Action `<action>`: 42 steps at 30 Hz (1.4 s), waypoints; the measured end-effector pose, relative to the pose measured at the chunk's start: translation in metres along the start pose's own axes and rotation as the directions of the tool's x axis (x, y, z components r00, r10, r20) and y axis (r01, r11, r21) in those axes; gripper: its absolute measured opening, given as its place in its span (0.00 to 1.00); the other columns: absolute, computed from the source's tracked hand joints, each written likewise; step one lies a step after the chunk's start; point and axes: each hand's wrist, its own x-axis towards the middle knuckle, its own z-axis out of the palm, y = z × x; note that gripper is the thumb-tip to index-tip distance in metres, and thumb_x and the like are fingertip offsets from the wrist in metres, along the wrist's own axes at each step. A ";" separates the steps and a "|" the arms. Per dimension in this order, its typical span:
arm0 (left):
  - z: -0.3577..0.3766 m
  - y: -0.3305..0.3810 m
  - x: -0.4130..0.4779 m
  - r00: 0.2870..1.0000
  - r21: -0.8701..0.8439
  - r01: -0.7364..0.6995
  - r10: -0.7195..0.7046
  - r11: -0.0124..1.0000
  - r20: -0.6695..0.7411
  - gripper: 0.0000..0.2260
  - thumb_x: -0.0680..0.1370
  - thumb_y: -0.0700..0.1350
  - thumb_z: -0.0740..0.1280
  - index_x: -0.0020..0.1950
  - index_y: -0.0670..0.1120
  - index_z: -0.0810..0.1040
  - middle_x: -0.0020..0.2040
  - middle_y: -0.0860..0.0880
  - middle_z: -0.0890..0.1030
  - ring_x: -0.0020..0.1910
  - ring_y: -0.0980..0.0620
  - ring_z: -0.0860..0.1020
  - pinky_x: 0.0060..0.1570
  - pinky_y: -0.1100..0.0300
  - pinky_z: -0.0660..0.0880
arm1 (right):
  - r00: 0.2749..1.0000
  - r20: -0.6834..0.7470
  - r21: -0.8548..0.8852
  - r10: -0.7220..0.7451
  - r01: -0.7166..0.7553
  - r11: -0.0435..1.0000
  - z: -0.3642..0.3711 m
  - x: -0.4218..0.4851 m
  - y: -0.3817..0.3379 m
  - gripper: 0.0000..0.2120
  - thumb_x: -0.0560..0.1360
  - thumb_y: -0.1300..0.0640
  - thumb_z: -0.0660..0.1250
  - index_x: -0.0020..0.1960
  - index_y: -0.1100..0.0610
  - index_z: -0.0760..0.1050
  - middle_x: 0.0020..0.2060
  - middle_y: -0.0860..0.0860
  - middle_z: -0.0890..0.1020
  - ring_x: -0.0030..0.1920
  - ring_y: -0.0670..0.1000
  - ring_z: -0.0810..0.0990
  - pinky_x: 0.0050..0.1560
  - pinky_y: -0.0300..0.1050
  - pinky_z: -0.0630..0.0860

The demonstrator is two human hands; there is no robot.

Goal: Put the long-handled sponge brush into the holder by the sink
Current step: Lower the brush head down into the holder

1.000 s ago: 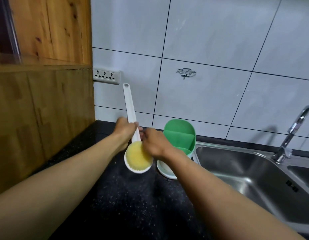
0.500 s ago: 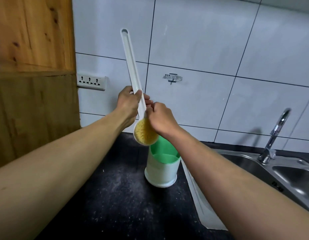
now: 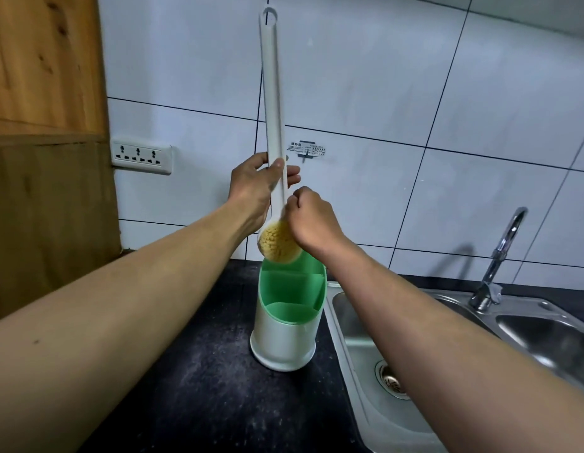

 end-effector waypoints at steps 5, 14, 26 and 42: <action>0.001 -0.012 0.004 1.000 0.035 -0.025 0.025 0.999 0.018 0.08 0.79 0.38 0.63 0.56 0.38 0.77 0.46 0.39 0.84 0.45 0.45 0.85 0.49 0.52 0.82 | 1.000 0.011 -0.013 0.016 -0.016 1.000 -0.001 0.002 0.011 0.11 0.79 0.57 0.50 0.49 0.61 0.69 0.51 0.62 0.79 0.51 0.62 0.76 0.42 0.46 0.65; 0.012 -0.026 0.007 0.997 0.048 -0.049 0.047 0.998 0.060 0.05 0.79 0.38 0.62 0.47 0.42 0.78 0.43 0.41 0.84 0.43 0.46 0.85 0.44 0.55 0.82 | 0.998 0.025 0.008 0.061 -0.061 0.998 0.007 0.005 0.022 0.12 0.79 0.58 0.51 0.51 0.62 0.70 0.53 0.63 0.79 0.54 0.63 0.76 0.43 0.47 0.66; 0.006 -0.047 0.003 0.979 0.053 -0.028 0.017 0.998 0.205 0.03 0.78 0.38 0.64 0.47 0.42 0.78 0.44 0.41 0.84 0.46 0.45 0.84 0.49 0.55 0.81 | 0.996 0.066 0.029 0.060 -0.062 0.998 0.019 0.010 0.042 0.17 0.80 0.55 0.50 0.62 0.62 0.68 0.55 0.62 0.79 0.56 0.65 0.76 0.45 0.47 0.66; 0.002 -0.061 -0.002 0.980 0.203 0.005 -0.045 0.979 0.194 0.10 0.78 0.38 0.65 0.56 0.35 0.79 0.48 0.42 0.85 0.41 0.55 0.84 0.46 0.65 0.80 | 0.993 0.051 0.039 0.103 -0.105 0.994 0.026 0.008 0.052 0.22 0.80 0.50 0.49 0.70 0.58 0.63 0.61 0.61 0.78 0.61 0.64 0.76 0.60 0.56 0.73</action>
